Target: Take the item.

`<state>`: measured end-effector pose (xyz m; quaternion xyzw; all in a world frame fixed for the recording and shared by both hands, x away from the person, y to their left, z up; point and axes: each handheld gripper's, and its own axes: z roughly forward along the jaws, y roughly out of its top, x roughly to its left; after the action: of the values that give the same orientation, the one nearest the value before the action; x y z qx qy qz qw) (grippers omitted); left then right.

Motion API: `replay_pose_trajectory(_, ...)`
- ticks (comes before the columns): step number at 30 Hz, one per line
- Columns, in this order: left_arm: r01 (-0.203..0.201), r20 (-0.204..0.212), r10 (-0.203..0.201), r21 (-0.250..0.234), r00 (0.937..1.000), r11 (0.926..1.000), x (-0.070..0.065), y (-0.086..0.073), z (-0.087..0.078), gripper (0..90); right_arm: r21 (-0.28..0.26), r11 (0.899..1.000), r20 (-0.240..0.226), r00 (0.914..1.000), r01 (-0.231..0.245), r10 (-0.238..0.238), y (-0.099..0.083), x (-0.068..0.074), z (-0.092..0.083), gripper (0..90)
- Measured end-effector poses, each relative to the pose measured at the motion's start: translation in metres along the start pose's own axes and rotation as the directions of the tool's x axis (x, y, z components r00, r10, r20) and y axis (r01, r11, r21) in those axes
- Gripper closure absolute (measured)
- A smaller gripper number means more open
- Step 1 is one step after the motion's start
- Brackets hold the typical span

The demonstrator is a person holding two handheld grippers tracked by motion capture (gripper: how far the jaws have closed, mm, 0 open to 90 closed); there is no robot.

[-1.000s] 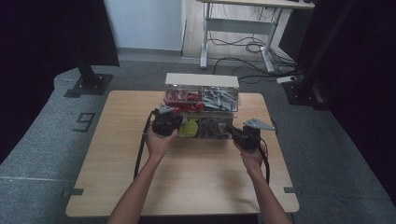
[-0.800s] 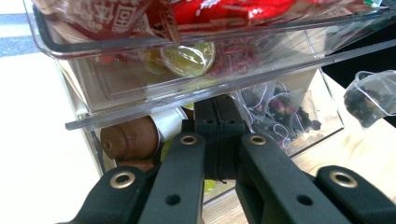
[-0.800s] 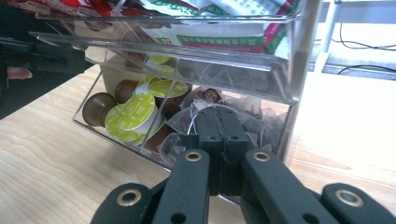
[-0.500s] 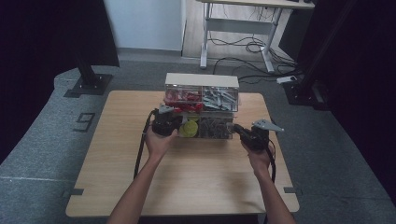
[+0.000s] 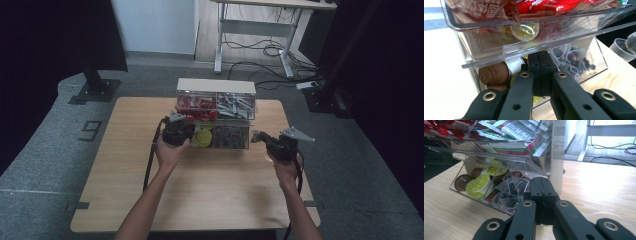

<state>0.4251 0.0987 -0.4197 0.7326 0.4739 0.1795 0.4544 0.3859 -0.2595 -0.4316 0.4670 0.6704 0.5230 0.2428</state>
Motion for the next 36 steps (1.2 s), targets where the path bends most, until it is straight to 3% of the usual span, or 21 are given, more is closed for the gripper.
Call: replay_pose_trajectory(36,0.001,-0.001,-0.001,0.001,1.0,1.0,0.0,0.0,0.0,89.7,-0.012,0.999,0.129,0.9903,-0.05,0.051,-0.001,-0.052,-0.023,89.5)
